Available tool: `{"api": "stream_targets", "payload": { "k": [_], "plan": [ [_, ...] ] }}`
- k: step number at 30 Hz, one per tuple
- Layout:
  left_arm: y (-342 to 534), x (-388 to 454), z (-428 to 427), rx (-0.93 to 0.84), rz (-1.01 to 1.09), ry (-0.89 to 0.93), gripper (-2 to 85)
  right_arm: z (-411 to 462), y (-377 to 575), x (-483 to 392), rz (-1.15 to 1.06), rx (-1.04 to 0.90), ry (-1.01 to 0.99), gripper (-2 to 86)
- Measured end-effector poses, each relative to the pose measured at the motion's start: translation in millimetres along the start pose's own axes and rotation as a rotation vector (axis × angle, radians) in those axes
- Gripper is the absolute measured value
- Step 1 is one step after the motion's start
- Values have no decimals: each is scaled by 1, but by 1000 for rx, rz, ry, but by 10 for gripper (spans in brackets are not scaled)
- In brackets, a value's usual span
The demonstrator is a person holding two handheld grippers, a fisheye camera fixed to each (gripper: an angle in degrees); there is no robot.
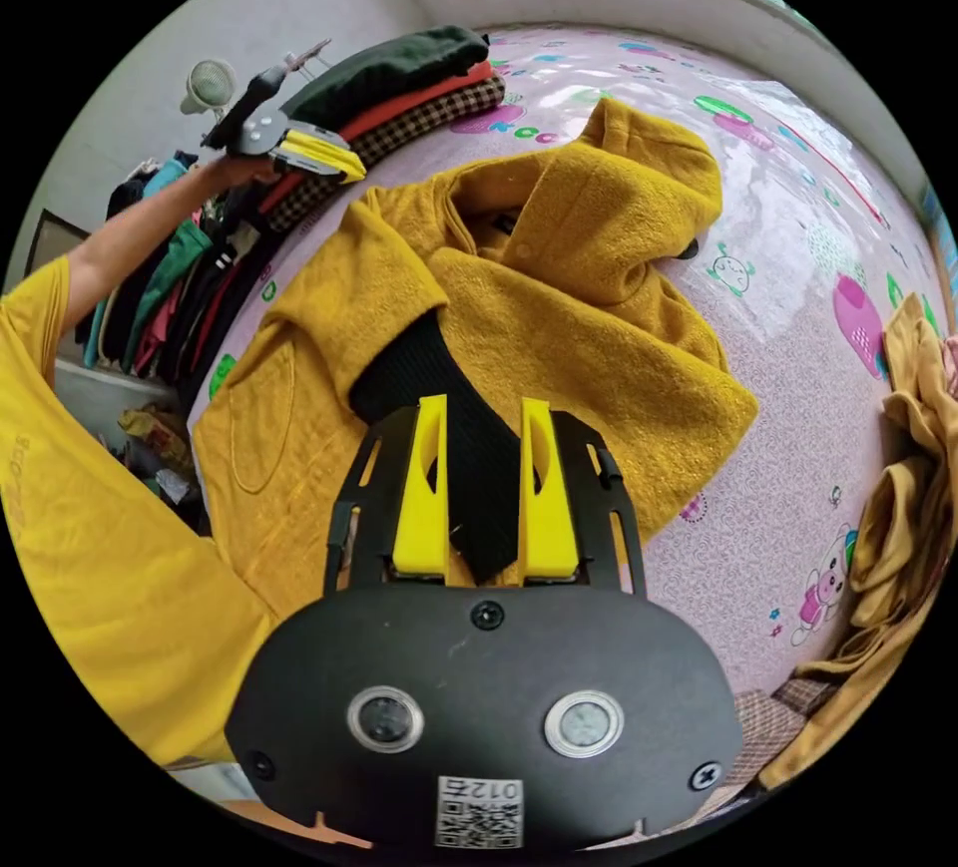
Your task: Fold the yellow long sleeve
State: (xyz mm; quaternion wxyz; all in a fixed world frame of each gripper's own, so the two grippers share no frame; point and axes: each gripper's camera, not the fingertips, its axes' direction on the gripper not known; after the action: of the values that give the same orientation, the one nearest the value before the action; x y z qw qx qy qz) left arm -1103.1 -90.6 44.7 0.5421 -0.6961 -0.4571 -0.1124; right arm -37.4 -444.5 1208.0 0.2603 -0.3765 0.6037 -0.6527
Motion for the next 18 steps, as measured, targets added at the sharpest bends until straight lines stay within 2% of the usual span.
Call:
{"api": "stream_targets", "payload": {
  "k": [4, 9, 13, 15, 18],
  "plan": [
    [-28, 17, 10, -158, 277, -68, 26, 1, 13, 6, -59, -99, -43, 125],
    [-53, 27, 15, -200, 419, -117, 25, -2, 28, 7, -80, -146, -37, 121],
    [-65, 41, 26, -281, 558, -149, 13, -14, 43, 3, -84, -148, 11, 56],
    [-70, 37, 25, -297, 555, -128, 8, -30, 51, -3, -109, -109, 32, 35],
    [-74, 2, 11, -268, 408, 8, 3, -66, 66, -9, -127, -37, 19, 19]
  ]
}}
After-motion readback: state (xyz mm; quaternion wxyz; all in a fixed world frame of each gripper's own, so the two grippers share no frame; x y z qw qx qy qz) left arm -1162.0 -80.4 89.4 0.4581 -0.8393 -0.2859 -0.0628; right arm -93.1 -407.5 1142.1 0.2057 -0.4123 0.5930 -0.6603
